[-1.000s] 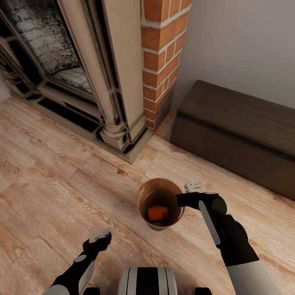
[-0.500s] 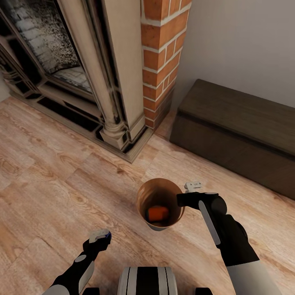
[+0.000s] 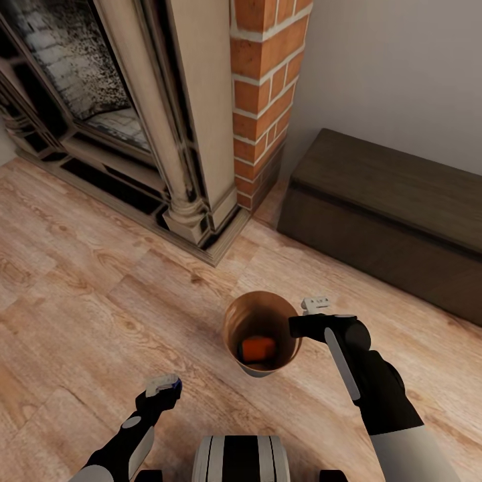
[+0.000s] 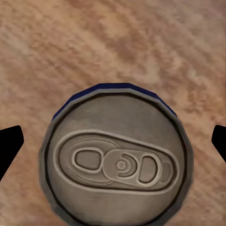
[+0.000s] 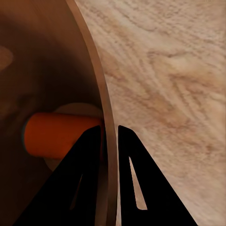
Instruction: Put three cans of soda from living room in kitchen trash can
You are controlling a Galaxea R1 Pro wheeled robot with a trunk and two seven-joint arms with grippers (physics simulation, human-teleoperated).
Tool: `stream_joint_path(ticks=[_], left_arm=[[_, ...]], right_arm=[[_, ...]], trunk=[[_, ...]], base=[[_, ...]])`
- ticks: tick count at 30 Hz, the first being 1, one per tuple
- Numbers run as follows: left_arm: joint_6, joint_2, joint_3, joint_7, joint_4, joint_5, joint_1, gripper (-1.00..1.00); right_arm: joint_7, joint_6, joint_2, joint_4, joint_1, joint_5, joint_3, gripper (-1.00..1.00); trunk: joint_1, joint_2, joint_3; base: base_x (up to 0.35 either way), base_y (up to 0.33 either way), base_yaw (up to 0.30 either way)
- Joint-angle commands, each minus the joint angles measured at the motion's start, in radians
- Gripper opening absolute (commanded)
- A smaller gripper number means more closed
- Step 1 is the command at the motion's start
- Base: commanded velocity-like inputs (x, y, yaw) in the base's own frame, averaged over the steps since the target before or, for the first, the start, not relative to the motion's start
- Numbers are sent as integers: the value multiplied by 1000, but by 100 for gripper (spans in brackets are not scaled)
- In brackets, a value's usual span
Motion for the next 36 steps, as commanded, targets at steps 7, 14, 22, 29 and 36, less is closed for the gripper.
stream_joint_path(ticks=[7, 14, 22, 29, 36], left_arm=[[0, 0, 0, 0, 0, 0, 0, 100], [0, 0, 0, 0, 0, -1, 0, -100], [0, -1, 0, 0, 0, -1, 0, -100], [0, -1, 0, 0, 0, -1, 0, -100], [0, -1, 0, 0, -1, -1, 0, -100]], right_arm=[[6, 0, 0, 0, 0, -23, 0, -100], [6, 0, 0, 0, 0, -23, 0, -100], [6, 0, 0, 1, 0, -23, 0, -100], [6, 0, 0, 1, 0, -23, 0, -100], [6, 0, 0, 1, 0, -23, 0, -100]], trunk=[[8, -14, -6], [8, -14, -6], [8, -14, -6], [-15, 28, 13], [-42, 77, 34]], base=[[0, 0, 0], [0, 0, 0], [0, 0, 0], [0, 0, 0], [0, 0, 0]])
